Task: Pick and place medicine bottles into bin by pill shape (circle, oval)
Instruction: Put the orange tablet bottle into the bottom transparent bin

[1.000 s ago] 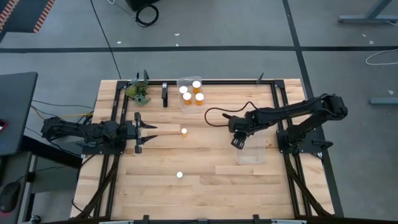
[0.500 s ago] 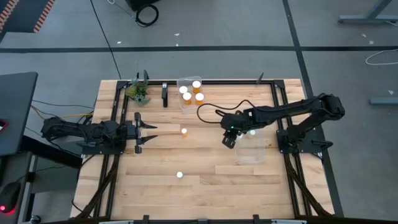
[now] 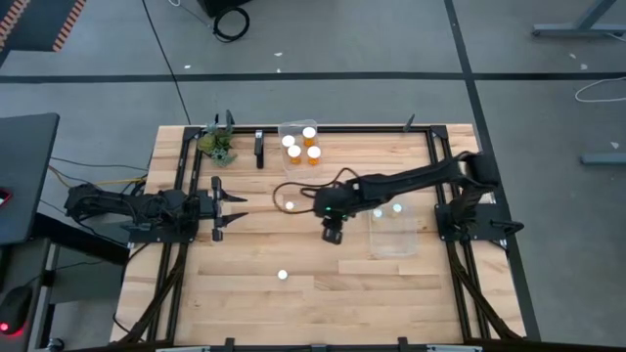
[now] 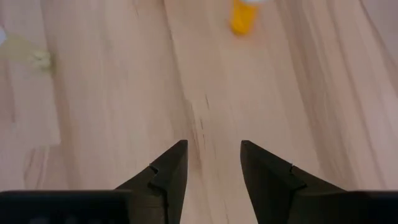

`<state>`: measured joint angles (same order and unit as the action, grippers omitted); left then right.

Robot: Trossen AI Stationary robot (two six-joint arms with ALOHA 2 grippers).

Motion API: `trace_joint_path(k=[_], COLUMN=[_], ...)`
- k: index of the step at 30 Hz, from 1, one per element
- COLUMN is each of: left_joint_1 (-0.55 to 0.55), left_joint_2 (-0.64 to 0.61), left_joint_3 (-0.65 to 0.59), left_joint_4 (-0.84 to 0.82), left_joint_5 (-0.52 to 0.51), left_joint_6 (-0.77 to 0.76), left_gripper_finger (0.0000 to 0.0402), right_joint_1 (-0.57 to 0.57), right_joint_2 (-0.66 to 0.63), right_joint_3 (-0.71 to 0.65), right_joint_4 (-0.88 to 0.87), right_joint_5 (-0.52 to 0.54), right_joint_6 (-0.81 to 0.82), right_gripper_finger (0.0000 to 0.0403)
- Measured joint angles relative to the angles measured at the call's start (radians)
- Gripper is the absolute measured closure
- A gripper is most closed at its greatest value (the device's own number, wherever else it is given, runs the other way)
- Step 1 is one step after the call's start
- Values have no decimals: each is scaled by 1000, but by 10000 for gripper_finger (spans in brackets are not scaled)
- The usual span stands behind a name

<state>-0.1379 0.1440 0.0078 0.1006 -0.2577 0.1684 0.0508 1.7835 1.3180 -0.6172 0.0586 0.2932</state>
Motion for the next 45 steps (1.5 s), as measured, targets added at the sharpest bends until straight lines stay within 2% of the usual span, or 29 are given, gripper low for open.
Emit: trace_joint_path(k=[7, 12, 19, 24, 36, 45], left_joint_1=[0, 0, 0, 0, 0, 0], left_joint_2=[0, 0, 0, 0, 0, 0], left_joint_3=[0, 0, 0, 0, 0, 0], left_joint_4=[0, 3, 5, 5, 5, 5], left_joint_5=[0, 0, 0, 0, 0, 0], left_joint_6=[0, 0, 0, 0, 0, 0], left_gripper_finger=[225, 221, 225, 222, 223, 225], right_joint_1=[-8, -11, -16, -34, -84, -109], right_joint_2=[172, 244, 299, 322, 347, 346], right_joint_3=[226, 339, 452, 464, 463, 352], right_joint_4=[-46, -52, -53, -15, 96, 281], right_joint_5=[3, 4, 12, 19, 15, -45], right_joint_6=[-149, -244, -328, -355, -447, -502], right_gripper_finger=[248, 245, 196, 179, 177, 177])
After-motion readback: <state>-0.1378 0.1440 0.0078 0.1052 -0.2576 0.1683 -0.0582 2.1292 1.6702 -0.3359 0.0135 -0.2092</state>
